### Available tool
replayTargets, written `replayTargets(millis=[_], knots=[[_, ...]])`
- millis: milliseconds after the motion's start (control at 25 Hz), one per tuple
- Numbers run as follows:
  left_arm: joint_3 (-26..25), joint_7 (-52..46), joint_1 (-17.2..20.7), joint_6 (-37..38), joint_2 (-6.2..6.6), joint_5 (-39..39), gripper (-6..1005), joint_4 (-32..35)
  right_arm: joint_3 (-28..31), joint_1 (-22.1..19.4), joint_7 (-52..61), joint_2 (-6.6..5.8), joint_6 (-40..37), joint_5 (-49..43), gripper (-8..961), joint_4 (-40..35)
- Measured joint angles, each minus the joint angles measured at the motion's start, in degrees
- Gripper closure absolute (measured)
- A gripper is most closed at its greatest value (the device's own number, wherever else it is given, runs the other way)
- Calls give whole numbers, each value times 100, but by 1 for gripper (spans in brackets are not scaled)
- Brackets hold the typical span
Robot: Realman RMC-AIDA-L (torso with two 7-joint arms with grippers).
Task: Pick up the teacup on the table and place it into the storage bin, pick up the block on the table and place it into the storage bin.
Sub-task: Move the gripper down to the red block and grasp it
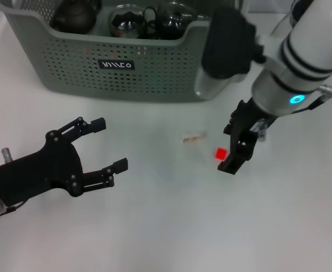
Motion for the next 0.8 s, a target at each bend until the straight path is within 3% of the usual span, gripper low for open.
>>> replayTargets(millis=[200,400,600,800], knots=[[-1,-4,-25,-17,-9,1,94,-67,-317,192,531,6,389,16,72,387],[0,-4,-35,-137,-11,-2,94,-131,-301,331,839,-2,586,24,243,769],[0,-2,-46,-204,-11,0,94,-155,-435,353,831,5,778,135,479,899],[-1,0,-45,-217,-11,0,95,-157,-512,371,807,4,981,244,493,1049]])
